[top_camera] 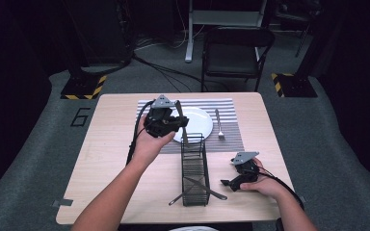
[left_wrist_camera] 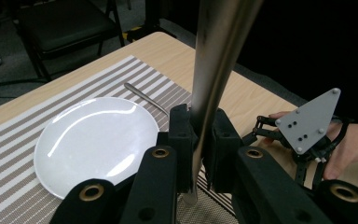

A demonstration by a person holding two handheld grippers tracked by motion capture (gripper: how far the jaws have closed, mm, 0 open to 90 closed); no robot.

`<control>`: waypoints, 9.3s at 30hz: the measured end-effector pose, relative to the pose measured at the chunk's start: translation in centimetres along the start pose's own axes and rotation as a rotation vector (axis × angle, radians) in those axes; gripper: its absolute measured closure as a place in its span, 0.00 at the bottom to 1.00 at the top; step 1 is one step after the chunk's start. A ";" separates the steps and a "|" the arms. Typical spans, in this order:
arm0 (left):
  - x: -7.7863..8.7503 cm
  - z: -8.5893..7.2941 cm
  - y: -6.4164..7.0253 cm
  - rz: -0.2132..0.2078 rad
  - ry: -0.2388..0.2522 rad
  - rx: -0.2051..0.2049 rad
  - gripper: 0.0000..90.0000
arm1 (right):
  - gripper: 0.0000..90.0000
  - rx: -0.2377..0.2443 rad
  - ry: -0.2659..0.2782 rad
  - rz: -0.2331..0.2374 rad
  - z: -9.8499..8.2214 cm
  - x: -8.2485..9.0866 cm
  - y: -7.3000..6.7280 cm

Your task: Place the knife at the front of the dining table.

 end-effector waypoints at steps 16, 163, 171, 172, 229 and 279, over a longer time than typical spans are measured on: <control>2.9 1.1 -0.8 0.042 0.028 -0.012 0.92 | 0.00 0.000 -0.004 0.001 0.0 0.0 0.0; -9.0 -11.4 -17.2 0.431 -0.045 0.373 0.91 | 0.00 0.000 -0.002 0.001 0.0 0.0 0.0; -10.0 -12.1 -17.9 0.448 -0.045 0.428 0.91 | 0.00 0.000 -0.002 0.001 0.0 0.0 0.0; -10.1 -12.1 -17.9 0.451 -0.045 0.434 0.91 | 0.00 0.000 -0.002 0.001 0.0 0.0 0.0; -15.7 -14.2 -20.1 0.565 -0.057 0.600 0.91 | 0.00 -0.001 -0.004 0.003 0.0 0.0 0.0; -4.4 -11.6 -15.7 0.377 -0.069 0.305 0.53 | 0.00 0.001 -0.002 0.002 0.0 0.0 0.0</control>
Point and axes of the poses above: each handheld gripper's, and its own axes: x roughly backward along the jaws, z roughly out of its top, y roughly to its right, the point moved 2 cm from there along -x, roughly forward along the jaws, and after that the axes turned 3 degrees about z, right-handed, at the moved point
